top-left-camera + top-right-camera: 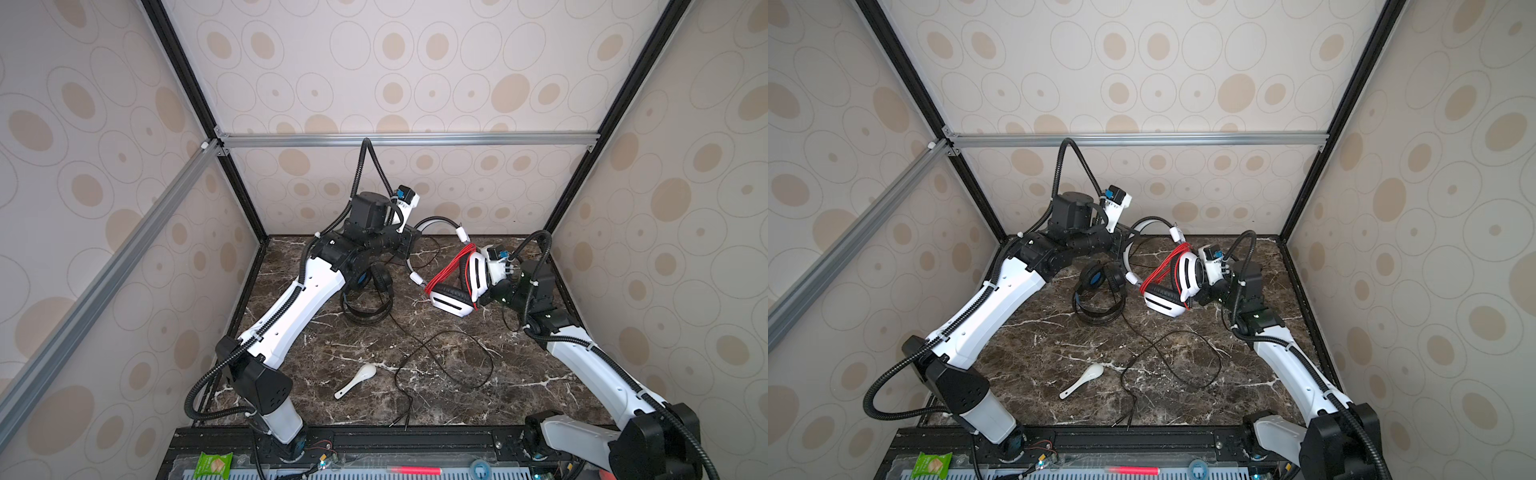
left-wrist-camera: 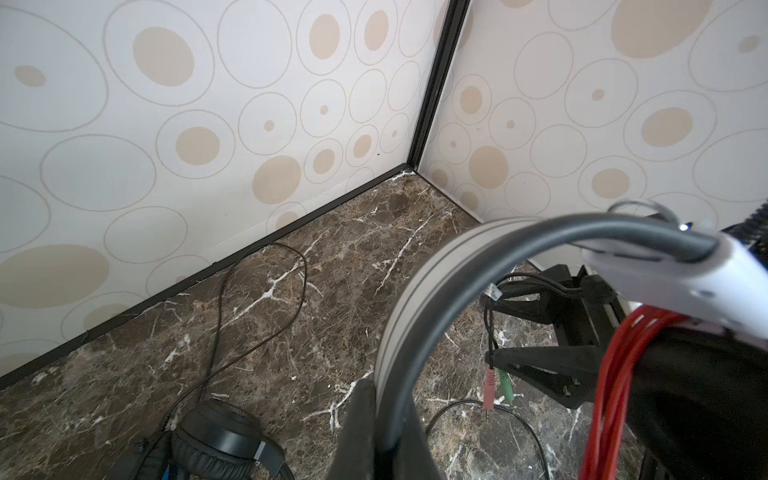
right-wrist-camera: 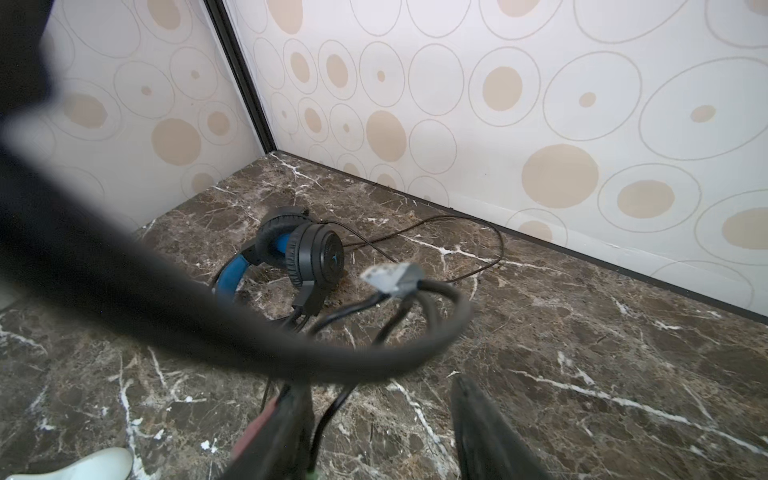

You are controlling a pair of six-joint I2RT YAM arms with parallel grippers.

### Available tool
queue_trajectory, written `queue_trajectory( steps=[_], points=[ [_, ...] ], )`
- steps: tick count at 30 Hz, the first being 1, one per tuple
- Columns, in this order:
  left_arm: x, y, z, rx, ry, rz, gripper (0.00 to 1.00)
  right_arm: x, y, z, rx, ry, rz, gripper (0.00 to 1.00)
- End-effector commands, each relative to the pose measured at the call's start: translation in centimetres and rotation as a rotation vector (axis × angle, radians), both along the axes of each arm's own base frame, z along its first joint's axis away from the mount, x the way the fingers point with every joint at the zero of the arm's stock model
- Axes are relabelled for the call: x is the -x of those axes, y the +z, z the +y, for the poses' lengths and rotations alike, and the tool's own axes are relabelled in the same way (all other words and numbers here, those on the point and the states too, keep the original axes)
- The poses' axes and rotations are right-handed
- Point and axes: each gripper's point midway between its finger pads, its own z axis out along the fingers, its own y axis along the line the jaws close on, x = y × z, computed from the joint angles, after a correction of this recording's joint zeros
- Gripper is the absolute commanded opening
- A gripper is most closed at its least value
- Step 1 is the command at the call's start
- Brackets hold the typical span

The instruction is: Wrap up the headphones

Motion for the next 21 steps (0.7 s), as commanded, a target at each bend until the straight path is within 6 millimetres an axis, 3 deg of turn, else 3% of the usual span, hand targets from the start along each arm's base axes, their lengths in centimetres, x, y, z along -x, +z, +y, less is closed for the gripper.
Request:
queue_trajectory(
  steps=[1,6,12,21],
  points=[
    [0.6,5.0,-0.5,0.135,-0.03,-0.052,0.0,0.4,0.8,0.0,-0.086,0.004,-0.006,0.57],
    [0.6,5.9,-0.5,0.162,-0.029,-0.057,0.0,0.6,1.1,0.1,-0.172,-0.002,0.006,0.59],
    [0.3,5.7,-0.4,0.164,-0.018,-0.05,0.0,1.2,0.7,0.9,-0.209,0.046,0.04,0.6],
    [-0.1,5.7,-0.4,0.172,-0.016,-0.048,0.0,3.9,0.6,1.8,-0.159,0.156,0.074,0.59]
  ],
)
